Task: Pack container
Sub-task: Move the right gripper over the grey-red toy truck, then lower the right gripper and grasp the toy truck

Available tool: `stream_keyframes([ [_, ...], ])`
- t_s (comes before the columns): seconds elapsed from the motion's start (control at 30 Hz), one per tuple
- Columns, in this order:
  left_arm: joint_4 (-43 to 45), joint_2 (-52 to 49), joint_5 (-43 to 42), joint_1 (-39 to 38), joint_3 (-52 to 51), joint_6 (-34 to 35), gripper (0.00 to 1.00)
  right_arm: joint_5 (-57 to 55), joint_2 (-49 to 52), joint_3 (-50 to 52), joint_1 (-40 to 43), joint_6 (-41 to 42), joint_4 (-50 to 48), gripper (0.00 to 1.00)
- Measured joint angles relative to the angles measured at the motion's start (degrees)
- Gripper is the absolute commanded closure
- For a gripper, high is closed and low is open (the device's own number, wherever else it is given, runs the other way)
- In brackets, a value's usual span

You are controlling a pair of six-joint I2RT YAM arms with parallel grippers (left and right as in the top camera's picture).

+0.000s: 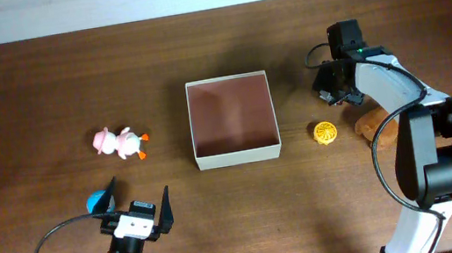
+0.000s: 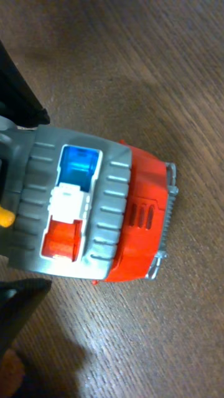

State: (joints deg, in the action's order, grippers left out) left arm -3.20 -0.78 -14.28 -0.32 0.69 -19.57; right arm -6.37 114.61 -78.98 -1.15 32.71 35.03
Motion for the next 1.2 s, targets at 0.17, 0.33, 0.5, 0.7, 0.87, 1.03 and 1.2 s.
stream_keyframes([
  [0.17, 0.02, 0.0, 0.0, 0.0, 0.0, 0.0, 0.0, 0.11, 0.0, 0.0, 0.0, -4.52, 0.09, 0.41],
  [0.33, 0.02, 0.0, 0.0, 0.0, 0.0, 0.0, 0.0, -0.07, -0.24, -0.76, 0.0, -7.61, 0.09, 0.52],
  [0.5, 0.02, 0.0, 0.0, 0.0, 0.0, 0.0, 0.0, 0.02, -0.2, -1.09, 0.0, -8.98, 0.63, 0.53],
  [0.7, 0.0, 0.0, 0.0, 0.0, 0.0, 0.0, 0.0, 0.17, -0.2, -1.09, 0.0, -10.23, 0.98, 0.53],
  [0.87, 0.02, 0.0, 0.0, 0.0, 0.0, 0.0, 0.0, 0.66, -0.24, -1.22, 0.0, -11.65, 1.57, 0.53],
  [1.03, 0.02, 0.0, 0.0, 0.0, 0.0, 0.0, 0.0, 2.71, -0.24, -2.54, 0.0, -13.79, 4.76, 0.5],
  [1.2, 0.02, 0.0, 0.0, 0.0, 0.0, 0.0, 0.0, 8.63, -0.44, -7.21, 0.0, -17.64, 10.71, 0.47],
])
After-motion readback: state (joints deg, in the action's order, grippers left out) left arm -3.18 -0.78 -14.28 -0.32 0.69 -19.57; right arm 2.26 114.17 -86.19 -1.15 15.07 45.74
